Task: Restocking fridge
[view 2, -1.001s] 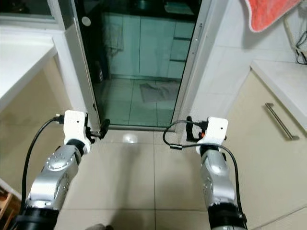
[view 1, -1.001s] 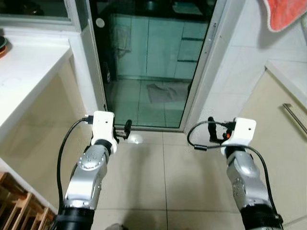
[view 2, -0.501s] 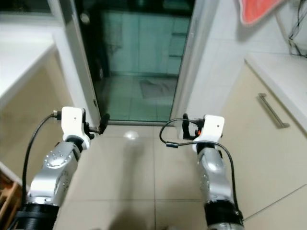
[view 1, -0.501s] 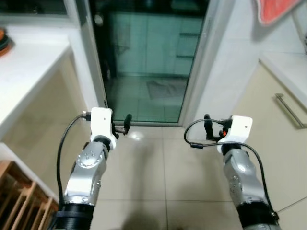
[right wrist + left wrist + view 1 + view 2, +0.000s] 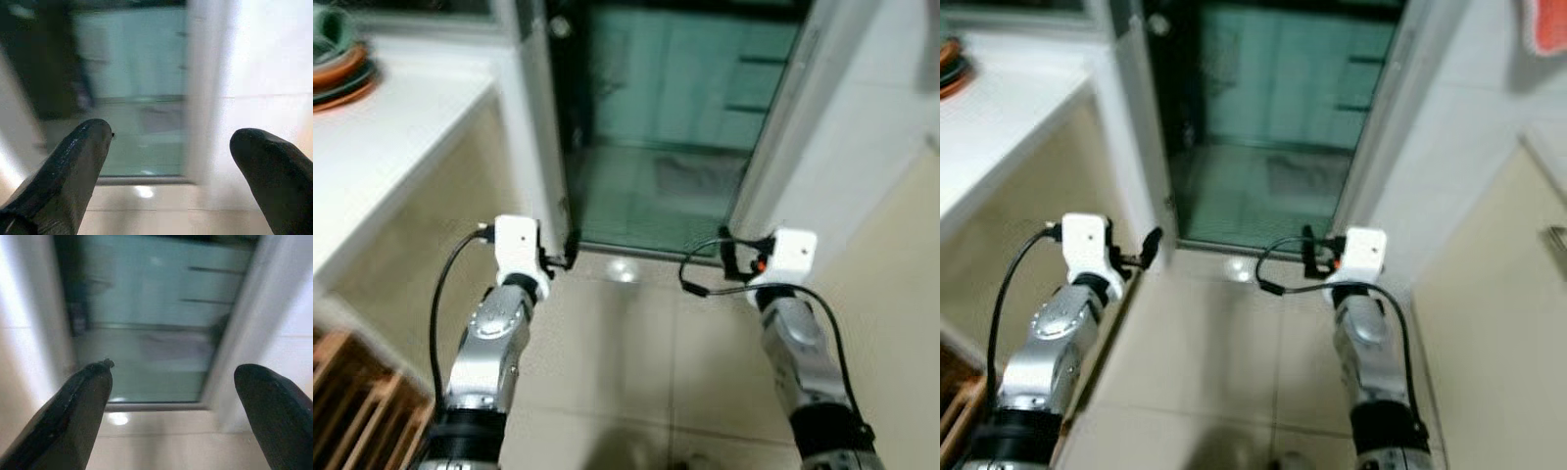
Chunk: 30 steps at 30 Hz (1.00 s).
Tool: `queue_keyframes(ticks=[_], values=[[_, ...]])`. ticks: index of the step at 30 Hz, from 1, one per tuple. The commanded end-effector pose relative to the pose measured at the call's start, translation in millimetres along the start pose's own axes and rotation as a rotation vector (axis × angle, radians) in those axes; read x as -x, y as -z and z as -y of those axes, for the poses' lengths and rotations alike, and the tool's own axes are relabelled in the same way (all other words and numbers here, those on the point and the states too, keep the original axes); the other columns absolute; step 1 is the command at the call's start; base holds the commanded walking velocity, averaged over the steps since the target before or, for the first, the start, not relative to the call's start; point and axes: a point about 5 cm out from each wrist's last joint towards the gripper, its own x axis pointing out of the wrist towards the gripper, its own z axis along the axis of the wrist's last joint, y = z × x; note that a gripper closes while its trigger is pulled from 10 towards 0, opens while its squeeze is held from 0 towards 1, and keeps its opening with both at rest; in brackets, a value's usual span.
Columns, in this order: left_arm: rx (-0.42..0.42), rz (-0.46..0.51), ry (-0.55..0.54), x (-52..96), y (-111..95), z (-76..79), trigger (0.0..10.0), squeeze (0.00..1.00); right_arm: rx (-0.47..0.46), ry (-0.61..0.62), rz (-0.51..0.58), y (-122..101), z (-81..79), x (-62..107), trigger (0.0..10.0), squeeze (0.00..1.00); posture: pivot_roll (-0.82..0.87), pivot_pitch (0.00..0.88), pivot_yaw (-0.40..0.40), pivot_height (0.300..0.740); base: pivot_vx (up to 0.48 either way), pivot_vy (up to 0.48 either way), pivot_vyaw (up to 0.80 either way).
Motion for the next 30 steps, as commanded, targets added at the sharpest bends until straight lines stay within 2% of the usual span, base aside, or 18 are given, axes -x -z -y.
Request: queue_keyframes(ticks=[1, 8, 9, 11, 15, 18, 20, 21, 30], values=[[-0.018, 0.006, -0.023, 1.3, -2.7, -11.1, 10.0, 0.0, -0.014, -0.036, 0.032, -6.5, -14.2, -3.6, 10.0, 0.0, -0.09, 0.0, -0.001, 0.74, 0.48, 0.0, 0.0], [-0.014, 0.003, -0.018, -1.8, -1.3, -10.9, 10.0, 0.0, -0.01, -0.03, 0.032, -5.9, -12.0, -3.0, 10.0, 0.0, -0.1, 0.0, 0.007, 0.74, 0.48, 0.0, 0.0], [-0.043, -0.009, -0.051, 3.8, 3.0, -20.8, 10.0, 0.0, -0.012, -0.031, 0.037, -5.8, -11.9, -0.3, 10.0, 0.0, -0.11, 0.0, 0.021, 0.74, 0.0, 0.0, 0.0], [-0.049, -0.023, -0.073, 9.2, 7.2, -29.1, 10.0, 0.0, -0.013, -0.032, 0.04, -5.7, -12.2, 2.1, 10.0, 0.0, -0.11, 0.0, 0.021, 0.74, 0.0, 0.0, 0.0], [-0.018, -0.027, -0.109, 43.0, 20.0, -42.7, 10.0, 0.0, 0.034, -0.046, 0.062, -7.7, -5.8, 24.6, 10.0, 0.0, -0.09, 0.0, 0.021, 0.74, 0.0, 0.0, 0.0], [-0.02, 0.058, -0.162, 64.4, 14.3, -49.4, 10.0, 0.0, 0.06, -0.081, 0.067, -11.9, -7.6, 39.3, 10.0, 0.0, -0.09, 0.0, 0.022, 0.74, 0.0, 0.0, 0.0], [-0.034, 0.084, -0.196, 71.4, 10.8, -53.4, 10.0, 0.0, 0.112, -0.114, 0.085, -16.6, -10.6, 46.1, 10.0, 0.0, -0.09, 0.0, 0.024, 0.74, 0.0, 0.0, 0.0], [-0.034, 0.086, -0.209, 72.6, 10.2, -55.0, 10.0, 0.0, 0.124, -0.118, 0.09, -18.0, -11.2, 47.9, 10.0, 0.0, -0.09, 0.0, 0.024, 0.74, 0.0, 0.0, 0.0], [-0.026, 0.082, -0.183, 61.0, 3.9, -46.5, 10.0, 0.0, 0.03, -0.033, 0.01, -6.9, 2.8, 49.6, 10.0, 0.0, -0.1, 0.0, 0.032, 0.74, 0.0, 0.0, 0.0]])
